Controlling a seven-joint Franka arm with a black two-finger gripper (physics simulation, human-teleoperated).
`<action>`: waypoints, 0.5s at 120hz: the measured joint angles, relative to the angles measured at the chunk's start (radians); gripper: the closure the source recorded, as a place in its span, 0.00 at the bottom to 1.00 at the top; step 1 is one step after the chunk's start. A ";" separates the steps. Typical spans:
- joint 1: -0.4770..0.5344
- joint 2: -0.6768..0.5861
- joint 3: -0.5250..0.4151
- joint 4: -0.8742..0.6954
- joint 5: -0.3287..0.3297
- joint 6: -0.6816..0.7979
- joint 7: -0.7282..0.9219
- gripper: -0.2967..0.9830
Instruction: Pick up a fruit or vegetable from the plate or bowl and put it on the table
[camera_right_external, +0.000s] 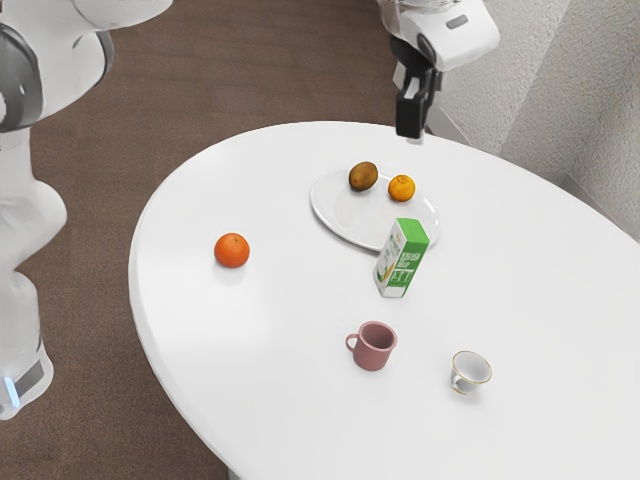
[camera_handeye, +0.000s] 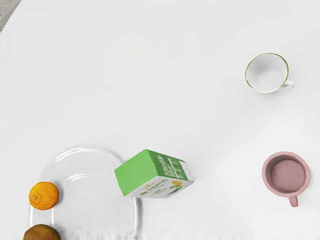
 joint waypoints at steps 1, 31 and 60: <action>0.000 0.002 0.016 0.000 -0.004 -0.001 0.000 0.25; 0.328 0.038 0.334 -0.249 -0.305 0.206 0.005 0.25; 0.408 0.098 0.246 -0.486 -0.592 0.715 0.008 0.26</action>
